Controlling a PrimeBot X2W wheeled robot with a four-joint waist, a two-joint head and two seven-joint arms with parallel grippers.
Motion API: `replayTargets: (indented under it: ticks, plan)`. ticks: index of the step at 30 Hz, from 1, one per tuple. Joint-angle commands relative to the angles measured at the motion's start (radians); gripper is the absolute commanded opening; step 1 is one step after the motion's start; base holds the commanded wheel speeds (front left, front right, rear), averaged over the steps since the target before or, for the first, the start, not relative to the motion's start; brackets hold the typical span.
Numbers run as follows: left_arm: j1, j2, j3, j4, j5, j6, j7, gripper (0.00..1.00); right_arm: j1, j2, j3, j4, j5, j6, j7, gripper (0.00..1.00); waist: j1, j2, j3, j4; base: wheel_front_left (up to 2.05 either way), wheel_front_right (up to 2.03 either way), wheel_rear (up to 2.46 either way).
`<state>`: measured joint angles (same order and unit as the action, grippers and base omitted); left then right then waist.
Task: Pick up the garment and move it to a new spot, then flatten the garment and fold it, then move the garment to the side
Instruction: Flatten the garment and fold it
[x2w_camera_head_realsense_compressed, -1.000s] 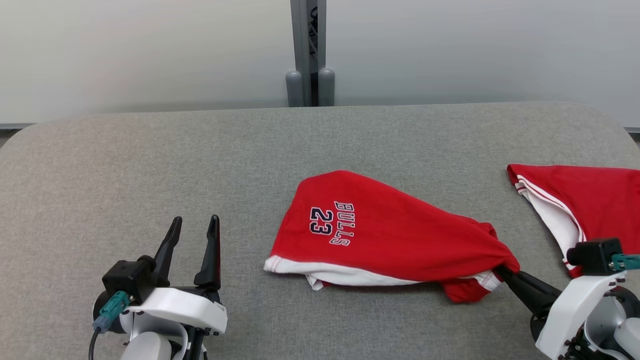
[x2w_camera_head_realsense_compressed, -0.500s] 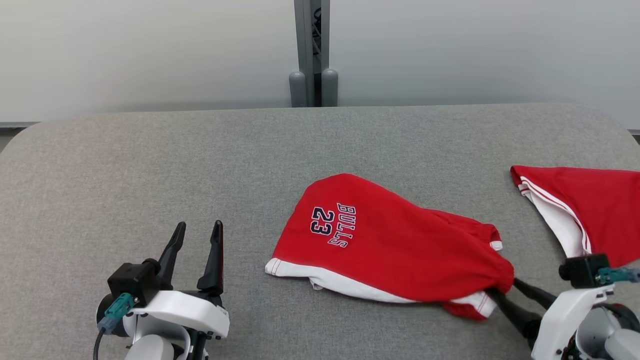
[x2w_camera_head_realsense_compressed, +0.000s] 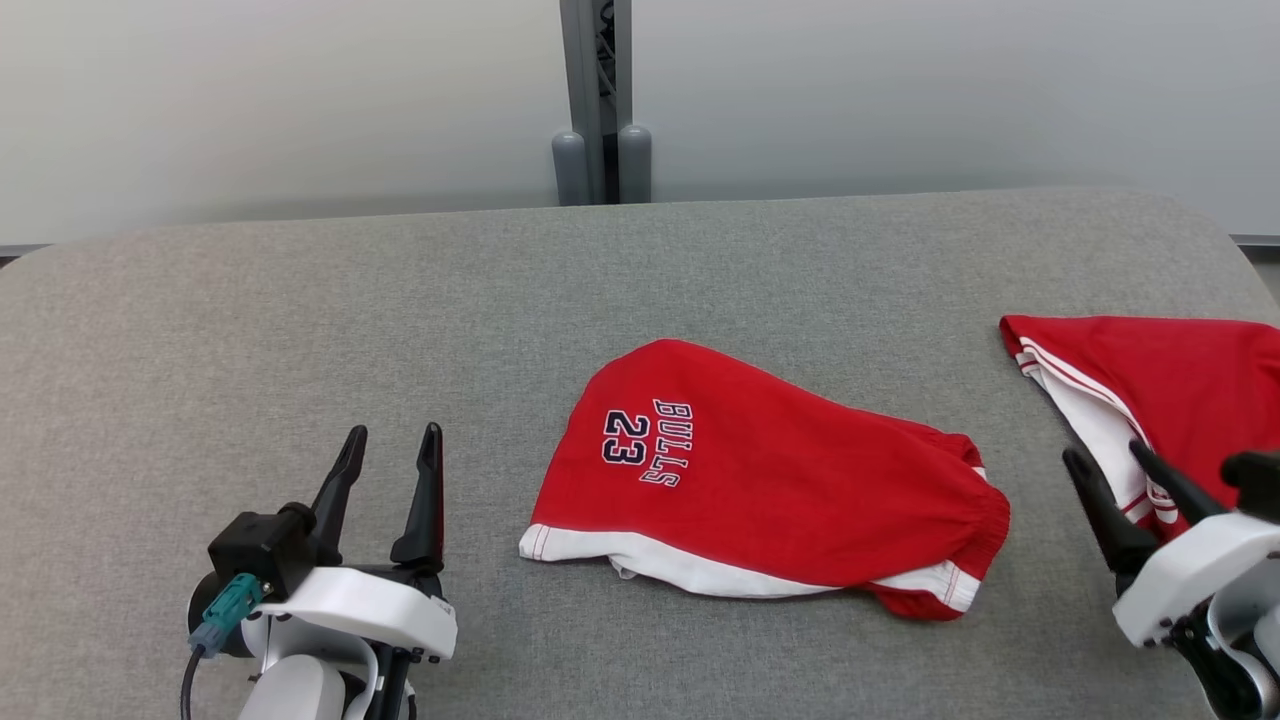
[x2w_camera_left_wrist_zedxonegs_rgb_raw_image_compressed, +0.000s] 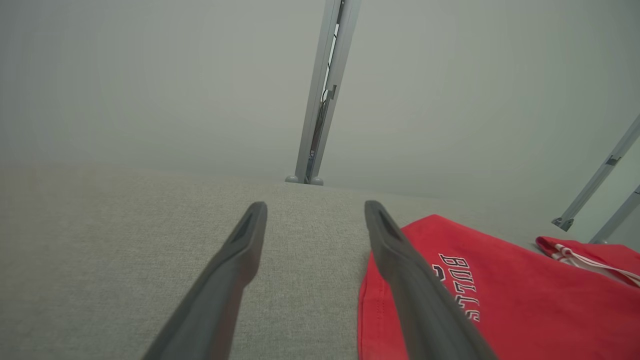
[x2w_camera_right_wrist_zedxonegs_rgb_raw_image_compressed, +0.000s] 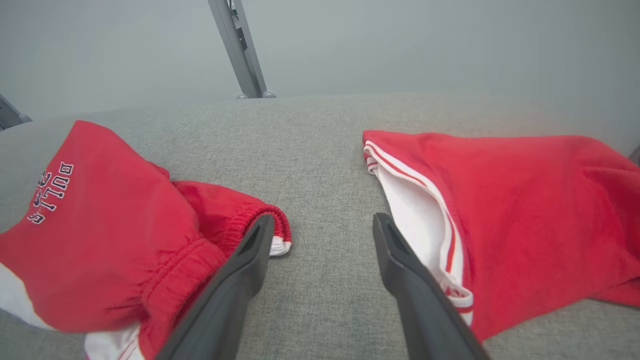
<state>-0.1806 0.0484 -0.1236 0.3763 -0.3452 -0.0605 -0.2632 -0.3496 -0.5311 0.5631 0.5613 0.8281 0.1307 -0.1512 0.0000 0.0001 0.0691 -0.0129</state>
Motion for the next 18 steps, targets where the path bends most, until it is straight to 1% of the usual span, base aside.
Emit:
replayTargets:
  ticks: [1,3,6,8,10,13,18]
  plan:
    - [-0.014,0.004,0.003,-0.006,0.003,0.004,0.0,1.0,-0.013,0.027,-0.041,0.012,-0.045,0.0,-0.047,1.0,0.0,-0.0001,0.003,-0.006,0.0,0.0,0.0]
    - [-0.014,0.004,0.003,-0.013,0.002,0.005,0.0,1.0,-0.011,0.058,-0.112,0.015,-0.109,0.0,-0.093,1.0,0.0,-0.0001,0.007,-0.011,0.0,0.0,0.0]
    - [-0.011,0.004,0.001,-0.02,0.003,0.006,0.0,1.0,0.033,0.128,-0.217,-0.022,-0.205,0.0,-0.115,1.0,0.0,-0.0001,0.009,-0.017,0.0,0.0,0.0]
    - [-0.009,0.004,-0.003,-0.023,0.002,0.006,0.0,1.0,0.068,0.18,-0.296,-0.076,-0.267,0.0,-0.115,1.0,0.0,-0.0001,0.011,-0.018,0.0,0.0,0.0]
    - [-0.008,0.005,-0.006,-0.023,-0.001,0.005,0.0,1.0,0.123,0.233,-0.352,-0.131,-0.318,0.0,-0.115,1.0,0.0,-0.0001,0.014,-0.018,0.0,0.0,0.0]
    - [-0.006,0.004,-0.009,-0.023,-0.004,0.004,0.0,1.0,0.187,0.288,-0.389,-0.189,-0.358,0.0,-0.115,1.0,0.0,-0.0001,0.017,-0.017,0.0,0.0,0.0]
    - [-0.005,0.004,-0.006,-0.023,-0.002,0.005,0.0,1.0,0.239,0.32,-0.399,-0.245,-0.367,0.0,-0.115,1.0,0.0,-0.0001,0.021,-0.018,0.0,0.0,0.0]
